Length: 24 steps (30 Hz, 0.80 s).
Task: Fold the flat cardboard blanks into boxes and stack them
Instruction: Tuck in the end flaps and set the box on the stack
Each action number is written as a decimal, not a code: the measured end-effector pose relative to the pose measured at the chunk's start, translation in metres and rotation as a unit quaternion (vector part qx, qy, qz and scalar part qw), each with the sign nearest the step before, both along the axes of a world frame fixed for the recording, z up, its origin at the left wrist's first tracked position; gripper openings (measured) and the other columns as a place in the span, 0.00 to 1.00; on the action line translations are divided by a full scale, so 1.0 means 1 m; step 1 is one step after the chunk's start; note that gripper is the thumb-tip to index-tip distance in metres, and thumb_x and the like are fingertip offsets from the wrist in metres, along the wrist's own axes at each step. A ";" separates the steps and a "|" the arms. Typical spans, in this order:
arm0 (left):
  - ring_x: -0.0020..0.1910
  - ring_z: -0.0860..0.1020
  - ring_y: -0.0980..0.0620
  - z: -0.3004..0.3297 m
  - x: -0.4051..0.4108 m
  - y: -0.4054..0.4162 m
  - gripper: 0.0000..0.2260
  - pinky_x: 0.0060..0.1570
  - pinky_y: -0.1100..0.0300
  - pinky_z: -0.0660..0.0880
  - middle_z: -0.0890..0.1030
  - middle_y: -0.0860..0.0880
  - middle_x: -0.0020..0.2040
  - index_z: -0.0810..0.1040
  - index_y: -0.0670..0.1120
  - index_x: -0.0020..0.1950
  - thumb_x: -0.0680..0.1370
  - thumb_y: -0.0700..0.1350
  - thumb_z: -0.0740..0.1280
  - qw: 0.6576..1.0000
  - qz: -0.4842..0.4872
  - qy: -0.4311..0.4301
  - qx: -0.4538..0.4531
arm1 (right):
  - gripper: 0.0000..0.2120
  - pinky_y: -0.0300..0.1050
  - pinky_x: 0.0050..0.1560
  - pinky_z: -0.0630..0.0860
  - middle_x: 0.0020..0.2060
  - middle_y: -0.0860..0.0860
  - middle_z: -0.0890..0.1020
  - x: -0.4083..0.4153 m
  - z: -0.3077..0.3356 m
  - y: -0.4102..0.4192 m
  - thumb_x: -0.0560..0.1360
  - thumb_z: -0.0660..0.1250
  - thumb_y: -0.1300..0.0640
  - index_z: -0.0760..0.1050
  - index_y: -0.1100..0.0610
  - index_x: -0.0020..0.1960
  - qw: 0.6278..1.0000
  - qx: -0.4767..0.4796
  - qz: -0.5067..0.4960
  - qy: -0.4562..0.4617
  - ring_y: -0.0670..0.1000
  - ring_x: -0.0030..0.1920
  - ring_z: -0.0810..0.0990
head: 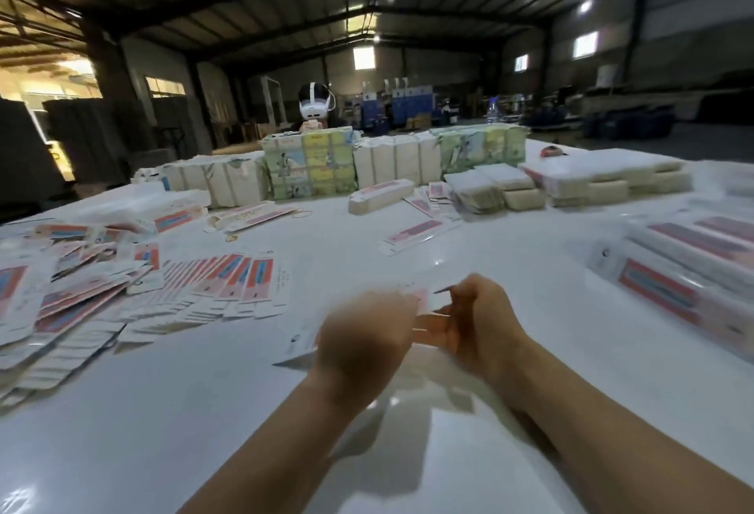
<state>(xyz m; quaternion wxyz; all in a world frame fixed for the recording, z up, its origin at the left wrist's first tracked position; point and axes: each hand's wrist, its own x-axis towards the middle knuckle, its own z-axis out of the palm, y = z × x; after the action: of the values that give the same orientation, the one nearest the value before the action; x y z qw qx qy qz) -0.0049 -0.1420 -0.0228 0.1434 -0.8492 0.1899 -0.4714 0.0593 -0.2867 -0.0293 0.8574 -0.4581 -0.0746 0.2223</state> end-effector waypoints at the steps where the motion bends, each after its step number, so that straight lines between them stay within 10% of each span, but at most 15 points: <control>1: 0.32 0.79 0.48 -0.003 0.000 0.000 0.03 0.22 0.58 0.73 0.83 0.47 0.37 0.83 0.45 0.44 0.75 0.41 0.69 1.000 -0.003 0.004 -0.008 | 0.22 0.57 0.48 0.79 0.50 0.64 0.83 0.001 0.002 -0.003 0.74 0.56 0.51 0.81 0.65 0.53 0.999 0.013 0.040 0.016 0.62 0.47 0.83; 3: 0.34 0.80 0.47 -0.005 0.000 0.002 0.04 0.23 0.57 0.74 0.82 0.47 0.39 0.83 0.44 0.45 0.75 0.41 0.68 0.999 -0.011 0.024 -0.032 | 0.26 0.57 0.47 0.80 0.52 0.62 0.83 0.003 0.001 -0.005 0.77 0.56 0.43 0.83 0.62 0.52 0.997 -0.021 0.069 -0.021 0.61 0.48 0.84; 8: 0.52 0.79 0.43 -0.008 -0.005 0.012 0.15 0.44 0.50 0.80 0.81 0.45 0.56 0.81 0.45 0.54 0.70 0.46 0.74 0.975 -0.052 0.139 -0.164 | 0.11 0.47 0.35 0.81 0.44 0.58 0.85 0.002 0.001 -0.006 0.78 0.58 0.64 0.78 0.63 0.53 0.988 -0.095 0.062 -0.100 0.56 0.41 0.85; 12: 0.71 0.63 0.49 -0.009 0.002 0.028 0.34 0.72 0.49 0.51 0.65 0.49 0.73 0.62 0.48 0.72 0.72 0.62 0.67 0.955 0.009 0.238 -0.176 | 0.10 0.46 0.32 0.81 0.46 0.60 0.85 -0.001 0.008 -0.010 0.77 0.59 0.65 0.75 0.64 0.56 0.983 -0.106 0.103 -0.106 0.58 0.42 0.84; 18: 0.63 0.70 0.48 -0.002 -0.001 0.028 0.44 0.60 0.54 0.69 0.70 0.47 0.69 0.58 0.46 0.76 0.67 0.70 0.56 0.950 -0.020 0.243 -0.194 | 0.19 0.48 0.32 0.81 0.49 0.61 0.84 -0.003 0.009 -0.012 0.70 0.62 0.56 0.74 0.63 0.59 0.984 -0.056 0.150 -0.074 0.60 0.44 0.84; 24: 0.58 0.75 0.44 0.000 -0.004 0.027 0.43 0.54 0.51 0.74 0.75 0.44 0.65 0.65 0.41 0.73 0.67 0.70 0.56 0.965 -0.033 0.205 -0.162 | 0.21 0.45 0.29 0.80 0.47 0.61 0.84 0.001 0.003 -0.014 0.66 0.64 0.68 0.73 0.65 0.59 0.984 -0.052 0.141 -0.097 0.58 0.42 0.84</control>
<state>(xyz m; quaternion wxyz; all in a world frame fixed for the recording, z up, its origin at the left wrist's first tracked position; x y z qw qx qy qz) -0.0090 -0.1154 -0.0232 -0.0538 -0.9330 0.1642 -0.3158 0.0604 -0.3011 -0.0259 0.7809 -0.5066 -0.2095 0.2995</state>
